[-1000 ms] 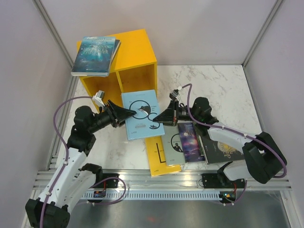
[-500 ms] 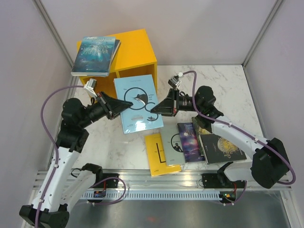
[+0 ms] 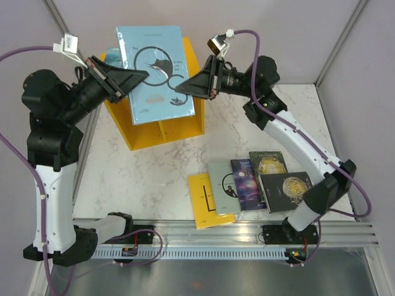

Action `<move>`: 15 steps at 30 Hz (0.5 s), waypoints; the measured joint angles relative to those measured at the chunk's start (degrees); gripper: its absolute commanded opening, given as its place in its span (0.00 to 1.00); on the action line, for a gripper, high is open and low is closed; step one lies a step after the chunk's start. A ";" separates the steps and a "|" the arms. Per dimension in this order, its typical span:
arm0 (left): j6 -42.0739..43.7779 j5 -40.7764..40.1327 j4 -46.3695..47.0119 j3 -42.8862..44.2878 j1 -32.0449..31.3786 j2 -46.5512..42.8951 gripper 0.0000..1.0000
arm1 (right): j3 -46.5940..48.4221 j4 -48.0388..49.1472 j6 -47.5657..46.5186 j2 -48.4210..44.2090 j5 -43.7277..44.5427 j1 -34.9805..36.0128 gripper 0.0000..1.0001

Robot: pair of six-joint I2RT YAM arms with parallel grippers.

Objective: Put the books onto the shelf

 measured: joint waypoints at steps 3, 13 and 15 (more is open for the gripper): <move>1.29 -1.18 -1.31 8.11 4.22 5.18 0.04 | 13.00 -2.73 0.11 8.85 1.03 0.13 0.00; 2.80 5.27 -4.39 20.20 20.13 20.06 0.02 | 40.52 -7.45 6.54 33.18 10.34 3.13 0.21; 3.52 7.50 -5.66 21.42 21.81 23.23 0.02 | 40.48 -7.63 8.09 34.99 12.83 3.41 0.34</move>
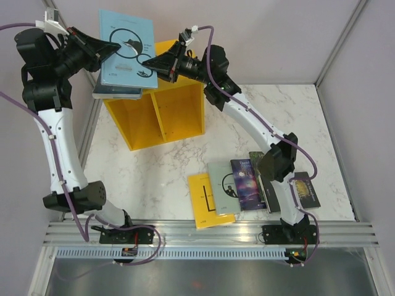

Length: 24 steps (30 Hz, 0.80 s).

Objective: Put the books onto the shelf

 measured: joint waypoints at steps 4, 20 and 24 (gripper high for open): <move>3.45 4.59 -2.73 2.05 1.92 5.51 0.02 | -2.99 -1.03 -0.33 1.01 2.91 1.16 0.53; 5.81 13.16 -5.75 2.08 7.02 10.38 0.02 | -15.37 4.98 -0.52 -2.95 1.31 2.58 0.54; 5.84 12.37 -6.47 2.71 7.06 12.26 0.02 | -18.51 5.38 -0.85 -3.85 0.83 2.05 0.54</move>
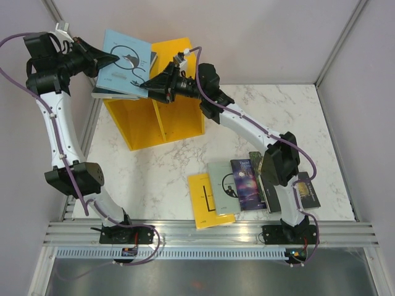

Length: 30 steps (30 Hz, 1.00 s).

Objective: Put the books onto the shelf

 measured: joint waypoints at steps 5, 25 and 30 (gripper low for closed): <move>-0.85 0.00 -0.90 1.57 0.11 2.75 0.04 | -1.70 0.31 -0.17 -0.13 -1.09 -0.85 0.53; 1.27 -5.20 0.13 2.71 5.14 4.28 0.81 | -2.84 3.69 0.76 -0.79 -3.91 -5.55 0.43; 2.86 -8.26 -1.62 0.72 5.62 3.06 0.80 | 3.37 4.63 1.73 1.60 -3.19 -8.20 0.13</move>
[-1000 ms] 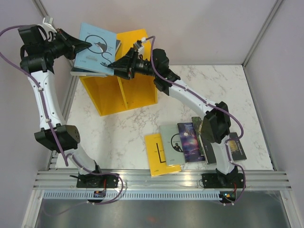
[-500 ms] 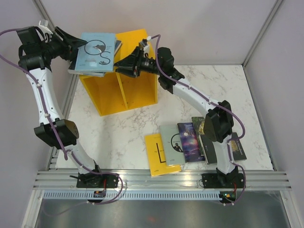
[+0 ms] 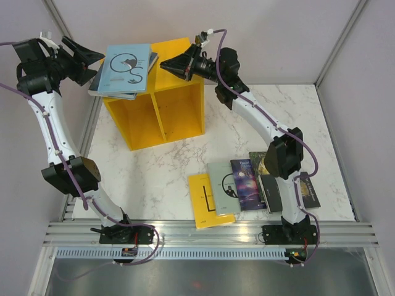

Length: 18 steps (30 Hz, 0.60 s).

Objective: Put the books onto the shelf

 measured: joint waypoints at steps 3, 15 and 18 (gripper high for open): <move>0.61 -1.42 -0.92 -2.01 0.17 -0.09 0.80 | 8.83 -4.63 -2.58 3.45 2.69 -1.22 0.00; 1.22 -4.28 -1.16 -10.01 0.35 -4.81 0.74 | 21.81 -34.95 -24.39 6.45 25.22 0.92 0.00; 1.05 -4.42 -1.20 -12.61 0.42 -6.97 0.73 | 23.98 -38.16 -27.43 7.52 29.11 2.97 0.00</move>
